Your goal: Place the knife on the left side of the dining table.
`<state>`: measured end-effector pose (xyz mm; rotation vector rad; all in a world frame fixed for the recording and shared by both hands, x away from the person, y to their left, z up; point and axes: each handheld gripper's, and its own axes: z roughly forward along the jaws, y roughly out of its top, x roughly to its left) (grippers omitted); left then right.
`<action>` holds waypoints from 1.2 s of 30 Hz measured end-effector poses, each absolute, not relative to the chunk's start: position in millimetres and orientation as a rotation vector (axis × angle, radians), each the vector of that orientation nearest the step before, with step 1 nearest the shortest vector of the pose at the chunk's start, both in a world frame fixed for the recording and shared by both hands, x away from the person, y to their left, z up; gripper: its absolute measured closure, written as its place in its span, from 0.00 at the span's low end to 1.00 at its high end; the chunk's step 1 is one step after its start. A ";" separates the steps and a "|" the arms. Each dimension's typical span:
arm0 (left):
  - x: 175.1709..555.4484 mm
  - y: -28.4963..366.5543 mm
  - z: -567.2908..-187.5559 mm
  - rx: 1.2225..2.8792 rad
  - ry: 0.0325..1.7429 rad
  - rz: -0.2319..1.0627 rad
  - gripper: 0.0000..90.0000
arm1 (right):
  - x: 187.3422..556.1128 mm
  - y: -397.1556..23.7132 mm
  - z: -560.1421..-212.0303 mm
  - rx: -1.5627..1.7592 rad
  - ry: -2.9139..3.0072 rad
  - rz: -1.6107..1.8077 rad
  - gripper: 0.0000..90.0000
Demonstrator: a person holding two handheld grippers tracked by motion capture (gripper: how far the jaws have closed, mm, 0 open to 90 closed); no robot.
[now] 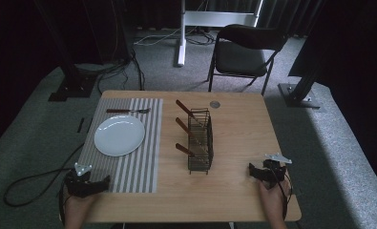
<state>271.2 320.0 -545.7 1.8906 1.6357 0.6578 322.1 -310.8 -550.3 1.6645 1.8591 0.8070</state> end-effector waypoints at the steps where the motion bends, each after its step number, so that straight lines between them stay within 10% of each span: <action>1: 271.2 320.0 -545.7 1.891 1.635 0.658 0.01 | 322.1 -310.8 -550.3 1.665 1.859 0.807 0.13; 36: 275.0 322.1 -542.9 1.941 1.601 0.627 0.03 | 322.1 -310.7 -550.3 1.664 1.859 0.807 0.13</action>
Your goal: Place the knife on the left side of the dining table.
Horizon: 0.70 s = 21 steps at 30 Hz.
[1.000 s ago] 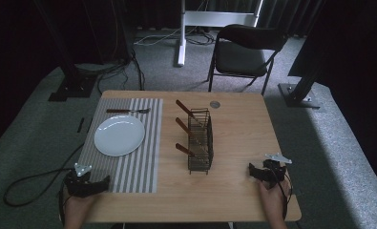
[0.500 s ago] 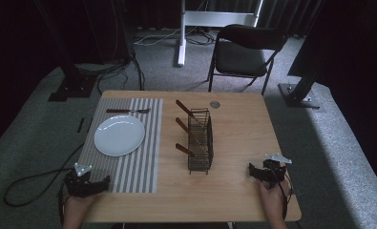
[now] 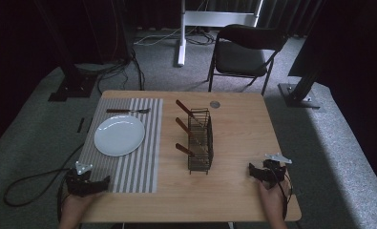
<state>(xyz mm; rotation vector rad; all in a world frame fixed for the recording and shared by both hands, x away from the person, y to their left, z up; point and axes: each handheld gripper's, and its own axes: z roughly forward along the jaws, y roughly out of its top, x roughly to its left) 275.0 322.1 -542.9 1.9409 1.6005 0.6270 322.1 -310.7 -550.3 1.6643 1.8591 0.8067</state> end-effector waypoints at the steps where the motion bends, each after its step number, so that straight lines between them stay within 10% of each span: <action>1: 275.2 321.7 -542.8 1.944 1.599 0.625 0.03 | 322.1 -310.7 -550.3 1.664 1.859 0.807 0.13; 21: 300.1 292.7 -518.6 1.993 1.459 0.562 0.04 | 322.1 -310.7 -550.3 1.665 1.859 0.807 0.13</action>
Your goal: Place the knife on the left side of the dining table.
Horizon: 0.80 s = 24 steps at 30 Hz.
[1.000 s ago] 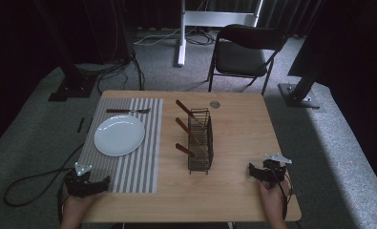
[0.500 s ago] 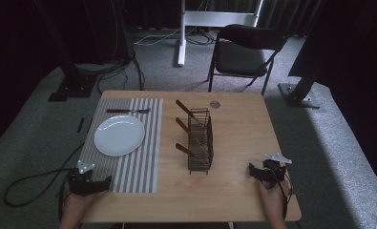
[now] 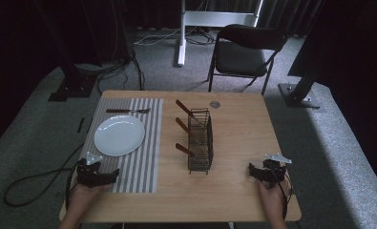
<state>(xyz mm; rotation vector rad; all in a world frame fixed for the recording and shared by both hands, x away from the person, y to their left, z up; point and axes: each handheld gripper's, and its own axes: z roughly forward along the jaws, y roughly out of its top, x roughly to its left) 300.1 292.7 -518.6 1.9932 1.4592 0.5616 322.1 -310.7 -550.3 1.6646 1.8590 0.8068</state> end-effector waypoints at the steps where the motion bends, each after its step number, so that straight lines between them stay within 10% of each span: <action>1: 301.9 291.0 -517.0 1.992 1.451 0.557 0.04 | 322.1 -310.7 -550.3 1.665 1.859 0.807 0.13; 24: 342.7 252.7 -481.2 2.021 1.296 0.543 0.05 | 322.1 -310.9 -550.5 1.662 1.860 0.807 0.13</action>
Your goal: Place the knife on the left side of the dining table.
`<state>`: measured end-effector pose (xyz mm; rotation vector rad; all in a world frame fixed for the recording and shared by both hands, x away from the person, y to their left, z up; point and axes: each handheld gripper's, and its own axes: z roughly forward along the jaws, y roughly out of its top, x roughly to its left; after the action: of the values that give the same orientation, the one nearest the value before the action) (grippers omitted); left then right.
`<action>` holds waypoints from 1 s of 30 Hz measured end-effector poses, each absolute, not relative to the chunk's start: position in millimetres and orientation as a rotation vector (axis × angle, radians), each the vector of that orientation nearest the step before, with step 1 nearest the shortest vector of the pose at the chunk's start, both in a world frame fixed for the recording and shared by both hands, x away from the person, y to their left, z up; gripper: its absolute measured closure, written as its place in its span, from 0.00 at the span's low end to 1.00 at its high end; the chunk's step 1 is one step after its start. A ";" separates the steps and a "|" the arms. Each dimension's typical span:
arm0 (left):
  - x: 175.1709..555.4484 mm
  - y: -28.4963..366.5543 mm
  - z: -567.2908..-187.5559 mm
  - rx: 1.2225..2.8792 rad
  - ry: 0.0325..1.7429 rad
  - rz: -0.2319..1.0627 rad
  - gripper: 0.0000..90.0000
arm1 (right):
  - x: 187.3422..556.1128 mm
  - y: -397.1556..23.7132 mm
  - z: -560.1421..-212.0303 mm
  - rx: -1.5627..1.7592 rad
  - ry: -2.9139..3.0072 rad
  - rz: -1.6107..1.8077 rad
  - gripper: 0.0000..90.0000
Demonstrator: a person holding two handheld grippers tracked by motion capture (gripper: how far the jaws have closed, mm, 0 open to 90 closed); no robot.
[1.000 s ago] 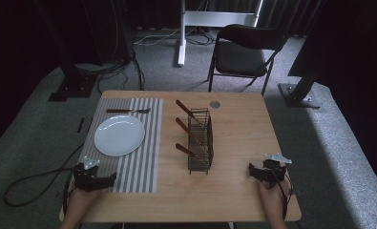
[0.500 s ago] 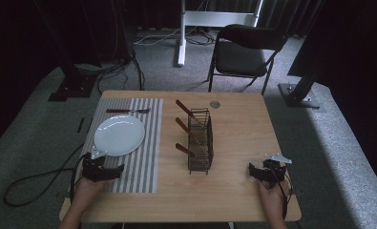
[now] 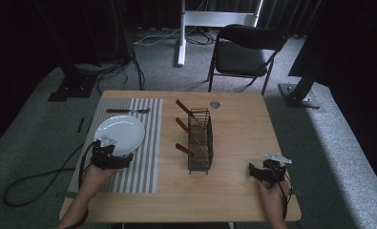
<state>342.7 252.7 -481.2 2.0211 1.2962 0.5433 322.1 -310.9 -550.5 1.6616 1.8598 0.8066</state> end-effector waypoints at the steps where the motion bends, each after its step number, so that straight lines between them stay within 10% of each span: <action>1: 344.2 251.3 -479.7 2.024 1.291 0.538 0.05 | 322.1 -310.9 -550.4 1.662 1.860 0.807 0.13; 30: 394.4 191.5 -437.5 2.006 1.138 0.484 0.05 | 322.1 -310.9 -550.4 1.662 1.860 0.807 0.13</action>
<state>394.4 191.5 -437.5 2.0058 1.1378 0.4845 322.1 -310.9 -550.4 1.6618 1.8597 0.8068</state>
